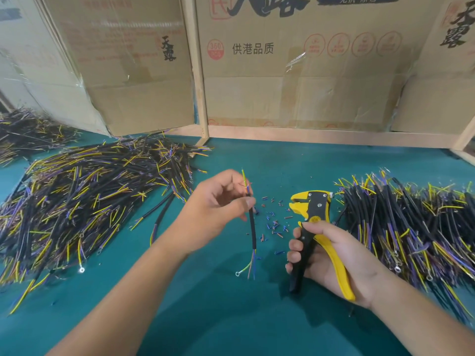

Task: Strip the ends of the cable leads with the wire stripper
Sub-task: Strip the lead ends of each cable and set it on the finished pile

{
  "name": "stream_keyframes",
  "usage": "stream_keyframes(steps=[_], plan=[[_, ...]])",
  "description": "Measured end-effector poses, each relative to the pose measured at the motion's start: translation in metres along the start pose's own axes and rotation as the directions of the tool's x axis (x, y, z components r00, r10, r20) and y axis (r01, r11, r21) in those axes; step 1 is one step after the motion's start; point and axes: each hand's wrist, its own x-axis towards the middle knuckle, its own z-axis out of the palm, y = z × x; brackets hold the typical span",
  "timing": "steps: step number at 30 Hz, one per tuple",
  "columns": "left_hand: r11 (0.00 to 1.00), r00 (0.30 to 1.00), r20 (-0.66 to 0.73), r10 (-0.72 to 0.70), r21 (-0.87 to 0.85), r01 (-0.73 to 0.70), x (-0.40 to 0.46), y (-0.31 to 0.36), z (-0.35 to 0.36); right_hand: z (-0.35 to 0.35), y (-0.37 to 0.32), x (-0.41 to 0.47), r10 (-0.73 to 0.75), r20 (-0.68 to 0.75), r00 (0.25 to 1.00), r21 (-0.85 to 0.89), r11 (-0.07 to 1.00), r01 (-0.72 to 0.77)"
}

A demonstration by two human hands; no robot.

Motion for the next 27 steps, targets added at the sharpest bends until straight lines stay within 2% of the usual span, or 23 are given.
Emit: stream_keyframes(steps=[3,7,12,20,23,27], plan=[[1.000,1.000,-0.011,-0.003,0.005,0.003,-0.001,0.000,0.004,0.000,0.000,0.000,0.003,0.010,1.000,0.000,1.000,-0.003],[0.994,1.000,-0.011,0.017,-0.107,-0.018,-0.003,0.004,0.010,-0.001,-0.001,0.001,0.006,0.017,1.000,0.001,1.000,-0.006],[0.988,0.999,-0.038,0.039,-0.151,-0.044,-0.002,0.006,0.013,-0.002,0.000,0.001,0.002,0.024,1.000,0.009,1.000,-0.002],[0.912,0.997,0.013,-0.082,-0.401,0.081,-0.002,0.000,0.014,-0.006,0.002,0.007,0.008,0.029,1.000,0.014,1.000,-0.008],[0.894,0.994,0.035,-0.100,-0.435,0.105,-0.003,-0.002,0.014,-0.006,0.002,0.010,0.013,-0.003,1.000,0.018,1.000,-0.013],[0.895,0.991,0.039,-0.125,-0.426,0.130,-0.003,-0.002,0.014,-0.007,0.002,0.007,0.005,0.033,0.999,0.017,1.000,-0.005]])
